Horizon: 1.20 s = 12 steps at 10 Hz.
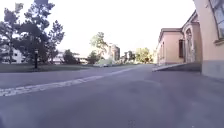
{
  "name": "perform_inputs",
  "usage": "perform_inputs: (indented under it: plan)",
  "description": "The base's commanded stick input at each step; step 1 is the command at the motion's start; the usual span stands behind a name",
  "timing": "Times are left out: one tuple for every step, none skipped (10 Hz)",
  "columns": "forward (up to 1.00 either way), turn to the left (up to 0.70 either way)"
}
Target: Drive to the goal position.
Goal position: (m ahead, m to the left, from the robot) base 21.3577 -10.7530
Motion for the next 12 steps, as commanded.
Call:
perform_inputs:
  plan:
    - [0.5,0.0]
    - [0.5,0.0]
    - [0.5,0.0]
    - [0.5,0.0]
    - [0.5,0.0]
    - [0.5,0.0]
    - [0.5,0.0]
    - [0.5,0.0]
    - [0.5,-0.15]
    - [0.5,-0.5]
    - [0.5,-0.5]
    - [0.5,-0.42]
